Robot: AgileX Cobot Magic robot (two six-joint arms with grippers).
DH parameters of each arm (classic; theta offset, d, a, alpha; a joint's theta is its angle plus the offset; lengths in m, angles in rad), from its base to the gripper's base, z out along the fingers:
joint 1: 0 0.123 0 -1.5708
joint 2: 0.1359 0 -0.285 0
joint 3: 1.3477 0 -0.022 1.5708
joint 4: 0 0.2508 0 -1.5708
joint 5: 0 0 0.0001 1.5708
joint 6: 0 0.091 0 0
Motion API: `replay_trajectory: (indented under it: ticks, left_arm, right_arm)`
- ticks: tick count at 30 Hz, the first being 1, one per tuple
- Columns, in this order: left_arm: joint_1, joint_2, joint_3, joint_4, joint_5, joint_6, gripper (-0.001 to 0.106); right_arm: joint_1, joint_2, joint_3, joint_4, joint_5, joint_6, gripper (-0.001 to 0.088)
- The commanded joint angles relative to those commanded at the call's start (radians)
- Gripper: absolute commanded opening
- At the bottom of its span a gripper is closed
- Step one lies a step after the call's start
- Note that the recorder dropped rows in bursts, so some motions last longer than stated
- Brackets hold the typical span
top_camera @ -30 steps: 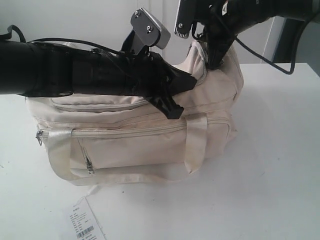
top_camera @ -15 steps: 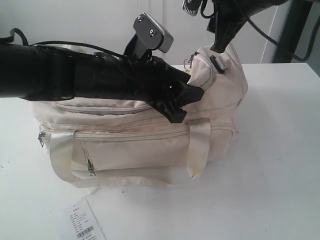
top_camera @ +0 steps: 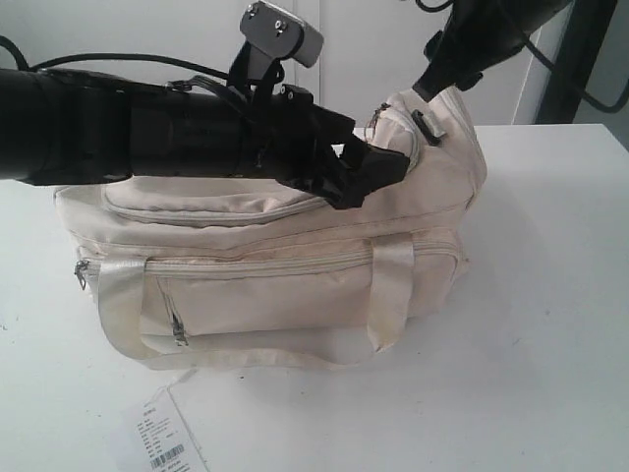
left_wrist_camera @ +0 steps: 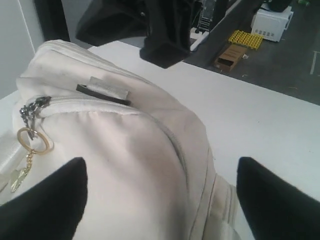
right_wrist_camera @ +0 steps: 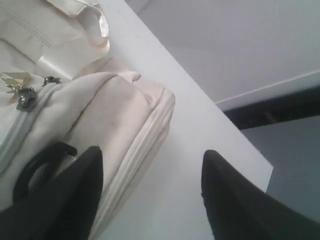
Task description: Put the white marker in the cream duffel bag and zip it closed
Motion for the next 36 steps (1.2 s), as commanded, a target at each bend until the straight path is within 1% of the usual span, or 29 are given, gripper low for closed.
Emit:
replay_trajectory:
  ticks: [2,4,7,9,10,11,13,14,16,17,19,20,23,24,26,27,29,32,34,36]
  left_arm:
    - [0.000,-0.018,0.000,0.000,-0.031,-0.010,0.090]
    - [0.000,-0.037,0.000,0.000,-0.051,-0.015,0.090]
    - [0.000,-0.062,0.000,0.000,-0.112,-0.015,0.090]
    - [0.000,-0.076,0.000,0.000,-0.158,-0.015,0.088]
    - [0.000,-0.083,0.000,0.000,-0.176,-0.015,0.085]
    - [0.000,-0.095,0.000,0.000,-0.191,-0.010,0.080]
    - [0.000,-0.111,0.000,0.000,-0.214,-0.001,0.065]
    - [0.000,-0.121,0.000,0.000,-0.234,0.014,0.052]
    - [0.000,-0.133,0.000,0.000,-0.271,0.030,0.032]
    - [0.000,-0.141,0.000,0.000,-0.299,0.045,0.018]
    - [0.000,-0.158,0.000,0.000,-0.354,0.088,0.000]
    - [0.000,-0.166,0.000,0.000,-0.392,0.117,0.001]
    - [0.000,-0.187,0.000,0.000,-0.499,0.209,0.000]
    - [0.000,-0.192,0.000,0.000,-0.544,0.251,0.000]
    - [0.000,-0.193,0.000,0.000,-0.641,0.384,0.000]
    - [0.000,-0.193,0.000,0.000,-0.688,0.405,0.000]
    - [0.000,-0.193,0.000,0.041,-0.822,0.405,0.000]
    - [0.000,-0.193,0.000,0.096,-0.972,0.405,0.000]
    - [0.000,-0.193,0.000,0.112,-1.038,0.405,0.000]
    - [0.015,-0.193,0.000,0.112,-1.061,0.405,0.000]
  right_arm:
    - [-0.020,-0.005,0.000,0.027,0.019,0.029,0.0554]
    - [-0.041,-0.013,0.000,0.063,0.039,0.032,0.0554]
    - [-0.075,-0.023,0.000,0.127,0.074,0.032,0.0554]
    - [-0.096,-0.029,0.000,0.171,0.099,0.030,0.0553]
    - [-0.104,-0.031,0.000,0.188,0.109,0.030,0.0552]
    - [-0.111,-0.035,0.000,0.207,0.121,0.025,0.0546]
    - [-0.121,-0.043,0.000,0.237,0.149,0.002,0.0479]
    - [-0.123,-0.048,0.000,0.255,0.163,-0.013,0.0420]
    - [-0.127,-0.057,0.000,0.296,0.184,-0.047,0.0279]
    - [-0.127,-0.065,0.000,0.315,0.195,-0.067,0.0193]
    - [-0.127,-0.081,0.000,0.358,0.219,-0.114,0.0030]
    - [-0.127,-0.090,0.000,0.381,0.229,-0.134,0.0001]
    - [-0.127,-0.109,0.000,0.442,0.269,-0.192,0.0000]
    - [-0.127,-0.114,0.000,0.458,0.287,-0.209,0.0000]
    - [-0.127,-0.114,0.000,0.493,0.328,-0.239,0.0000]
    - [-0.127,-0.114,0.000,0.493,0.348,-0.240,0.0000]
    - [-0.127,-0.114,0.004,0.493,0.366,-0.240,0.0000]
    - [-0.127,-0.114,0.004,0.479,0.389,-0.240,0.0000]
    - [-0.127,-0.118,0.004,0.440,0.395,-0.233,0.0000]
    - [-0.127,-0.125,0.004,0.398,0.409,-0.202,0.0000]
